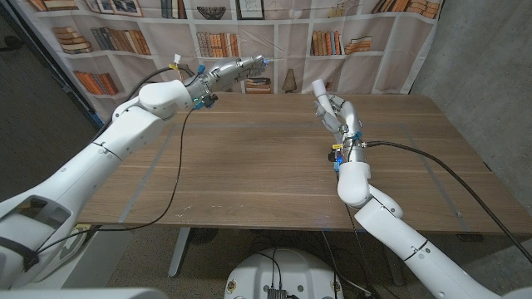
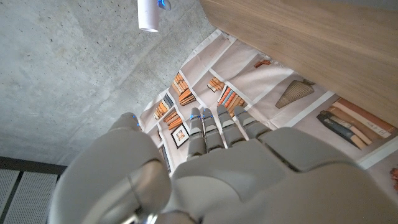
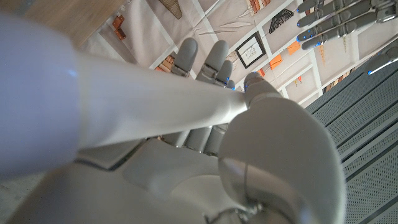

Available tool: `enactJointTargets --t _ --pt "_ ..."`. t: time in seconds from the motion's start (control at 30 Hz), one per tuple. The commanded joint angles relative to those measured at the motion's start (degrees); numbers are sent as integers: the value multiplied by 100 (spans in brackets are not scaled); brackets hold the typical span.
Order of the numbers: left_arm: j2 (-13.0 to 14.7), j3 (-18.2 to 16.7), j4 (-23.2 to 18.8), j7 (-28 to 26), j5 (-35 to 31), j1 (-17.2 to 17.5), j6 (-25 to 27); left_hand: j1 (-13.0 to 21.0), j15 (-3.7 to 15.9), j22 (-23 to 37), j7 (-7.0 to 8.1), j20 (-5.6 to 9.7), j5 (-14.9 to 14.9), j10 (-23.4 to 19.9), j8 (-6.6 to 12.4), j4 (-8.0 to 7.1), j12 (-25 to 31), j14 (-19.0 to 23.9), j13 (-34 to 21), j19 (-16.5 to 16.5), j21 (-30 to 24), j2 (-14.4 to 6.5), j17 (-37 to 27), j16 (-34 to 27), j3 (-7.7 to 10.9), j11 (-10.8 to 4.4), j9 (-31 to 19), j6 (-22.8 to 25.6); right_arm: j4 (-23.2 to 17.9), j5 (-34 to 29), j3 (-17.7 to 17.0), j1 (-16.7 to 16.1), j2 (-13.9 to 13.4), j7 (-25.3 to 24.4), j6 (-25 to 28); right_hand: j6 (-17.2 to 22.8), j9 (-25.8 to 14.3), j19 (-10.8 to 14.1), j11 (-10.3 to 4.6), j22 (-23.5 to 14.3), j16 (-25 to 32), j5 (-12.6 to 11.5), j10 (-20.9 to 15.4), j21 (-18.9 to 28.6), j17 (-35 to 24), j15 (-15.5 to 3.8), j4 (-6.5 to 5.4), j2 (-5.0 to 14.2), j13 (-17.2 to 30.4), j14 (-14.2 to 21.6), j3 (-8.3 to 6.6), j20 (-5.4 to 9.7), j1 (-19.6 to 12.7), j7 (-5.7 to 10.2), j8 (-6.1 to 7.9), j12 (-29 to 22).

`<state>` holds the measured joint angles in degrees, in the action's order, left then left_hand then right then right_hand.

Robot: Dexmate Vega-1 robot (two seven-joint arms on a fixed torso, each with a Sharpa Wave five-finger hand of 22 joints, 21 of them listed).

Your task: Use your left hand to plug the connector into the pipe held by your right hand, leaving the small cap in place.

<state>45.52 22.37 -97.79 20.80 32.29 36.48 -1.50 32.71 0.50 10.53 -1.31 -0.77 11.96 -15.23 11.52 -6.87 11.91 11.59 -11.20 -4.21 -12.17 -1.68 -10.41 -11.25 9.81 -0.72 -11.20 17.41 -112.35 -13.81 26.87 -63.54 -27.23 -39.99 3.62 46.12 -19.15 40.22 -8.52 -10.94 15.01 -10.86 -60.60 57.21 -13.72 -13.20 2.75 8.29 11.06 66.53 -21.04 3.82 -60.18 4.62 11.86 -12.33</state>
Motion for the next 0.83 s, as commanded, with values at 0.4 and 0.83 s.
enactJointTargets --t 0.4,0.83 --pt "217 -459 -73 -570 956 1264 -77 -23 -43 20 -18 -44 10 -100 16 -14 35 127 2 -80 -30 15 -4 -34 -55 80 5 35 259 344 -198 132 -176 253 -490 465 4 -149 -95 29 -155 -6 -109 -56 53 0 -292 94 35 -232 -242 840 17 444 35 -34" --pt "14 -178 276 -367 883 925 -48 -34 -56 21 -5 -56 6 -114 17 -12 32 137 3 -75 -25 15 -4 -26 -70 99 5 40 206 374 -162 192 -172 365 -226 444 -1 -146 -107 7 -154 -10 -110 -21 67 -3 -264 120 38 -220 -247 858 -1 481 23 -33"
